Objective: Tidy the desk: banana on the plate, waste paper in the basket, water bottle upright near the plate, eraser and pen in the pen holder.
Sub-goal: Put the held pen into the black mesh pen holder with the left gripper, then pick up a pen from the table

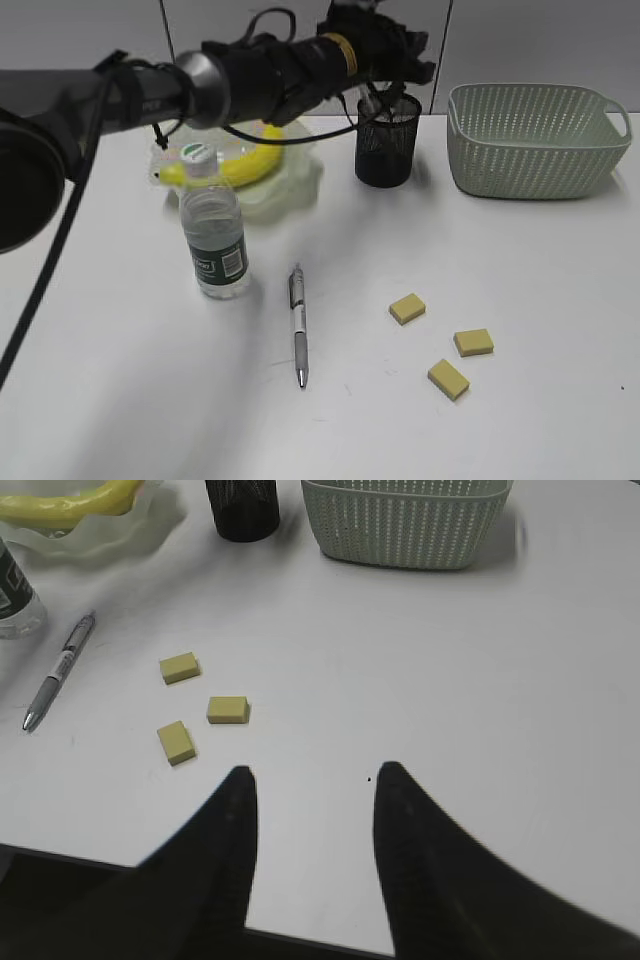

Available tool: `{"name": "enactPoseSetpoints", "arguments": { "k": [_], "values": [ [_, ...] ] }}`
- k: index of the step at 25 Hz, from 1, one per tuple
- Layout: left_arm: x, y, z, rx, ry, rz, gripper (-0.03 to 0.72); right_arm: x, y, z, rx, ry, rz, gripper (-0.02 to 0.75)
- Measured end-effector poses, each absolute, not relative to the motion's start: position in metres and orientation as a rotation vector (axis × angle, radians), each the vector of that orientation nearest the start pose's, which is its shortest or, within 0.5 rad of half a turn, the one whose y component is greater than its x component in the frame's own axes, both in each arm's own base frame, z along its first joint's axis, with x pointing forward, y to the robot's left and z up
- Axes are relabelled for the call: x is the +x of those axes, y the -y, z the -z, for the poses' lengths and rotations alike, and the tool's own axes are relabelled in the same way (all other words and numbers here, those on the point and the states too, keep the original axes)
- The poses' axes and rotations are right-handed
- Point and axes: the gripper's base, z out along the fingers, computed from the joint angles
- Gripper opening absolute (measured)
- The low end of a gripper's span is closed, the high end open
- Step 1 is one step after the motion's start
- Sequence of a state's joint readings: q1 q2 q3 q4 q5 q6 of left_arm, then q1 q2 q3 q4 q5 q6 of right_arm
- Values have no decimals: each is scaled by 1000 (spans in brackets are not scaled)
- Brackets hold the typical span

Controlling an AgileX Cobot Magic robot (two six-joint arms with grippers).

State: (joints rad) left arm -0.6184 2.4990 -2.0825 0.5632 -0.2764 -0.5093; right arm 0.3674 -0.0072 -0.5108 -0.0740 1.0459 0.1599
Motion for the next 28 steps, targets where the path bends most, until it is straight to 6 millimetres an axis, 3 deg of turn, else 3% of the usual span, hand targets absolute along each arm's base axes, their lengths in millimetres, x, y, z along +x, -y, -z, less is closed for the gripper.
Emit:
{"name": "enactPoseSetpoints", "arguments": {
  "k": [4, 9, 13, 16, 22, 28],
  "values": [
    [450, 344, -249, 596, -1707, 434, 212, -4, 8, -282, -205, -2008, -248, 319],
    [409, 324, -324, 545, -1884, 244, 197, -4, 8, -282, -205, -2008, -248, 319],
    [370, 289, -354, 605, -1990, 138, 210, -4, 8, -282, -205, -2008, -248, 319],
    [326, 252, -361, 631, -2064, 121, 229, -4, 8, -282, -206, -2008, -248, 319],
    [200, 147, -347, 616, -2195, 152, 276, -4, 8, -282, -206, -2008, -248, 319],
    [89, 51, -338, 490, -2168, 236, 537, -4, 8, -282, -206, -2007, -247, 319]
  ]
}}
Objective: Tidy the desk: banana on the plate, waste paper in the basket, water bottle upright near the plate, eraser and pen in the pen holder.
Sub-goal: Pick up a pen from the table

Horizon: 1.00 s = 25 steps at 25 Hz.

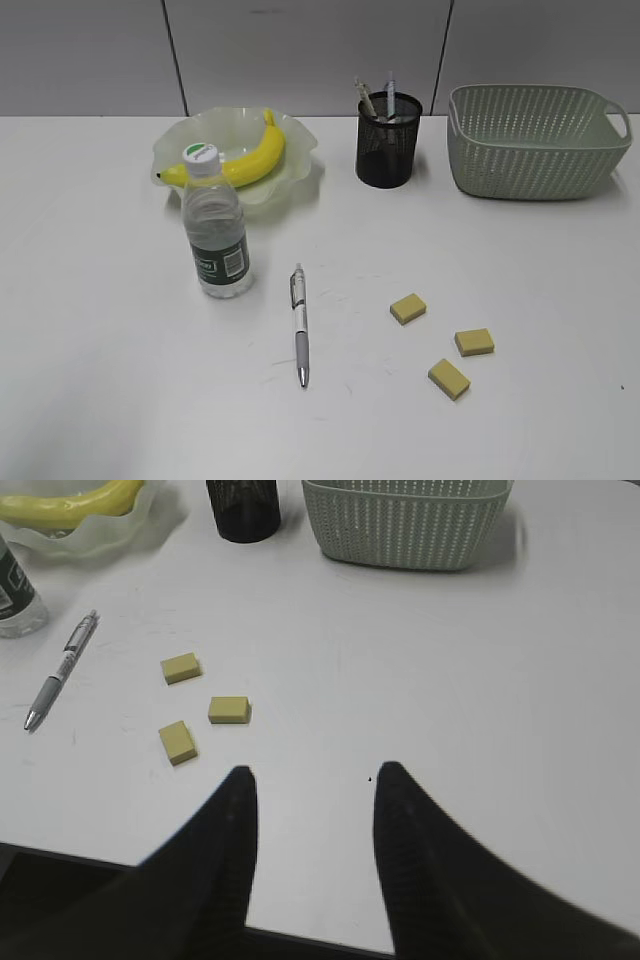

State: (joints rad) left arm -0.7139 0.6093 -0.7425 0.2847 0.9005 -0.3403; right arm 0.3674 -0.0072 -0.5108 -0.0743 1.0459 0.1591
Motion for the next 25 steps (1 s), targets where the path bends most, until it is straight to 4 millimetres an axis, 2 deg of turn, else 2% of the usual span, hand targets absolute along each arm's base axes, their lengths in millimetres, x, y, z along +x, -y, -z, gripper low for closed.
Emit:
{"name": "enactPoseSetpoints", "arguments": {
  "k": [2, 6, 10, 14, 16, 19, 22, 23, 25],
  "values": [
    [65, 31, -331, 478, -2167, 256, 575, -4, 8, -282, -206, -2007, -247, 319],
    [30, 6, -312, 485, -2093, 335, 557, -4, 8, -282, -215, -2004, -241, 319],
    [16, -5, -292, 494, -2055, 355, 550, -1, 6, -289, -233, -1979, -235, 319],
    [11, -10, -289, 495, -2027, 360, 518, 21, -6, -302, -295, -1927, -261, 319],
    [10, -10, -289, 495, -2022, 361, 505, 40, -17, -309, -329, -1904, -286, 319],
    [10, -10, -289, 495, -2019, 363, 490, 81, -37, -313, -328, -1947, -345, 319],
    [9, -11, -289, 488, -2018, 362, 480, 134, -58, -305, -339, -2092, -342, 319],
    [8, -11, -289, 473, -2016, 358, 475, 156, -68, -296, -365, -2175, -333, 319],
    [5, -14, -289, 423, -1999, 341, 463, 189, -92, -292, -451, -2240, -334, 319]
  ]
}}
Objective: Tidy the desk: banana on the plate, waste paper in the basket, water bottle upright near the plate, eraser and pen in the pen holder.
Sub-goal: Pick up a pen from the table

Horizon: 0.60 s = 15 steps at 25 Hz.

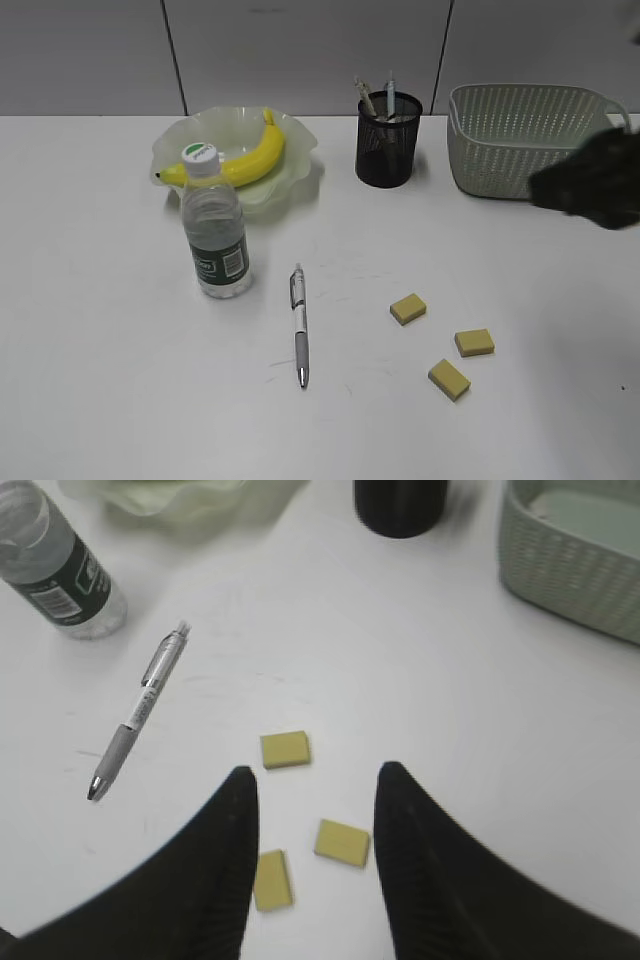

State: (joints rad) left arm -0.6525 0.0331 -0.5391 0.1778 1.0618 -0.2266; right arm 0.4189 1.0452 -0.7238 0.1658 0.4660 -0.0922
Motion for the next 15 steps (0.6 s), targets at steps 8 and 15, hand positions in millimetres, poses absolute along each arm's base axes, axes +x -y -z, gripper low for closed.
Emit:
{"name": "enactPoseSetpoints", "arguments": {
  "k": [8, 15],
  "values": [
    [-5, -18, -289, 151, -1986, 179, 454, 294, -226, -225, -715, -2538, -358, 333],
    [-8, -17, -289, -33, -1987, 59, 452, 340, -279, -149, -680, -2829, -294, 434]
  ]
}}
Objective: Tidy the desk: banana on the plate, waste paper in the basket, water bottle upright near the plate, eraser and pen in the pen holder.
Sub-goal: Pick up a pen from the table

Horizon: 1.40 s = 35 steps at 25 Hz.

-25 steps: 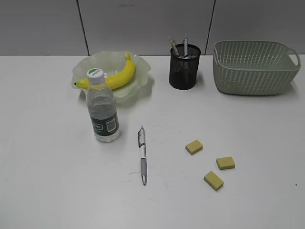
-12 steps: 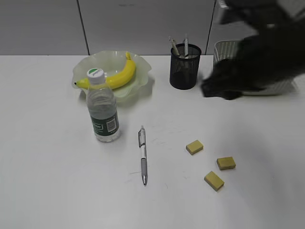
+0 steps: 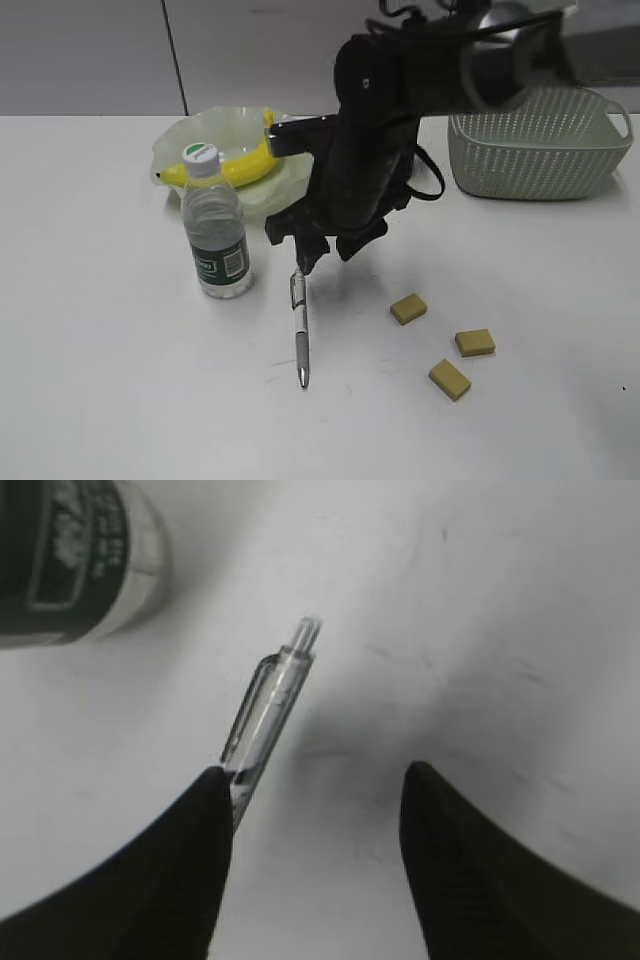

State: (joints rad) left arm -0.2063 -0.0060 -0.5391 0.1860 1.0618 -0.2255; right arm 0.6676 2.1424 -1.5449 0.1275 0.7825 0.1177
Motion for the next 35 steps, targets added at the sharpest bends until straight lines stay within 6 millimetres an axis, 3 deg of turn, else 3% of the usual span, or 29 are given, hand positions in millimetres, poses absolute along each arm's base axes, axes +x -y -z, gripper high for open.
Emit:
{"name": "enactPoseSetpoints", "arguments": {
  "k": [4, 8, 17, 23, 27, 32, 35],
  "values": [
    [-9, -16, -289, -91, -1985, 19, 442, 351, -287, -118, -641, -2906, -266, 435],
    [-9, -16, -289, -100, -1985, 14, 437, 351, -289, -105, -622, -2950, -262, 435],
    [-9, -16, -289, -100, -1985, 14, 436, 351, -299, -110, -583, -2946, -334, 415],
    [-9, -16, -289, -100, -1985, 14, 425, 340, -325, -135, -772, -2819, -341, 412],
    [-9, -16, -289, -100, -1985, 14, 424, 330, -334, -125, -899, -2781, -215, 412],
    [-9, -16, -289, -100, -1985, 14, 424, 329, -335, -106, -932, -2802, -151, 412],
    [-9, -16, -289, -100, -1985, 14, 424, 329, -334, -102, -945, -2802, -128, 369]
  ]
}}
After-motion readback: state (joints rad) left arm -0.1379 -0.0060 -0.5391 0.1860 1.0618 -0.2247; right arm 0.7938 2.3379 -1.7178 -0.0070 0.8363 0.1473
